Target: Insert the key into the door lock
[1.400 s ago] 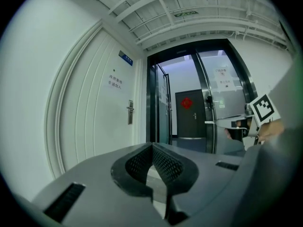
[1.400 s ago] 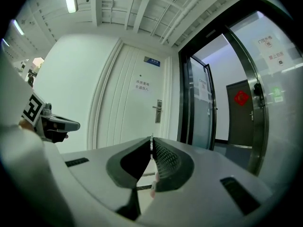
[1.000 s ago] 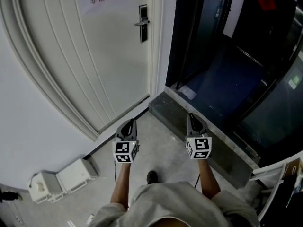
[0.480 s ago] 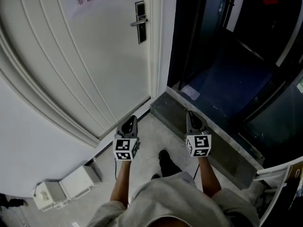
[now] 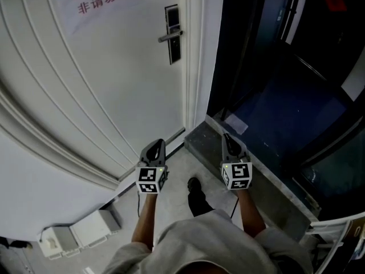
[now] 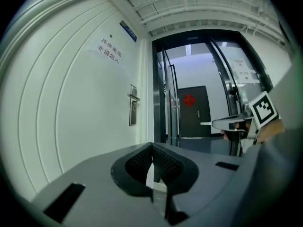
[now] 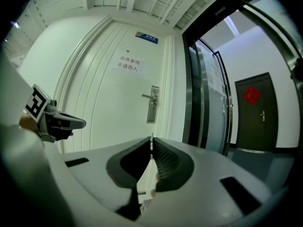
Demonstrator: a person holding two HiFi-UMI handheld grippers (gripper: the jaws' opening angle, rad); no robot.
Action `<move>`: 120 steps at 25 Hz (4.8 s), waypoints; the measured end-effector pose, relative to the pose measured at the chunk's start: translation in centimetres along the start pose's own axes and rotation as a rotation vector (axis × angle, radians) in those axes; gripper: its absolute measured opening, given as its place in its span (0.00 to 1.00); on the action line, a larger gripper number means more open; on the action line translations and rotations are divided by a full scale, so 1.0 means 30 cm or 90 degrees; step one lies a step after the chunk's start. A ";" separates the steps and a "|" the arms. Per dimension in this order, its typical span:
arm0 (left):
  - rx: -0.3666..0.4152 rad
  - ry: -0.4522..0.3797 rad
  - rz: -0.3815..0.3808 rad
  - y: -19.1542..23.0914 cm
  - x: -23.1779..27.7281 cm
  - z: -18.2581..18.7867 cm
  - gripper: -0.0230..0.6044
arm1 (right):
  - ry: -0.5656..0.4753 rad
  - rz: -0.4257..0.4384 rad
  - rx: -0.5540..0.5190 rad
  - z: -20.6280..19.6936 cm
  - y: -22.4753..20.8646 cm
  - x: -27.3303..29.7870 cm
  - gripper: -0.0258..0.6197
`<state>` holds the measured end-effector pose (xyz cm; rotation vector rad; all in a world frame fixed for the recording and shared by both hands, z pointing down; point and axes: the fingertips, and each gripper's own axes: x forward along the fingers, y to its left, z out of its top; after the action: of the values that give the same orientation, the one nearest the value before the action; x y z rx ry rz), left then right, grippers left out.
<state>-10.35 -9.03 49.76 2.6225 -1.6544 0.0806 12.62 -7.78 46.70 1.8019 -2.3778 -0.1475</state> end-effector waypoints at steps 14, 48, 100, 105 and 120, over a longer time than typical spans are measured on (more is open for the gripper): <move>0.003 0.003 0.071 0.224 0.630 0.116 0.07 | -0.031 0.094 -0.002 0.110 -0.227 0.744 0.09; -0.007 0.025 0.111 0.511 0.987 0.131 0.07 | -0.048 0.182 -0.066 0.198 -0.197 1.378 0.09; -0.014 0.030 0.105 0.555 0.945 0.103 0.07 | -0.202 0.158 -0.767 0.417 -0.027 1.530 0.09; -0.016 0.029 0.105 0.561 0.942 0.106 0.07 | -0.196 0.158 -0.768 0.417 -0.027 1.539 0.09; -0.023 0.031 0.082 0.538 0.976 0.092 0.07 | -0.166 0.136 -0.818 0.418 -0.022 1.546 0.09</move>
<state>-12.27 -42.53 49.02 2.4652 -1.7902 0.1158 -1.31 -52.78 37.18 0.8972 -1.7392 -1.5105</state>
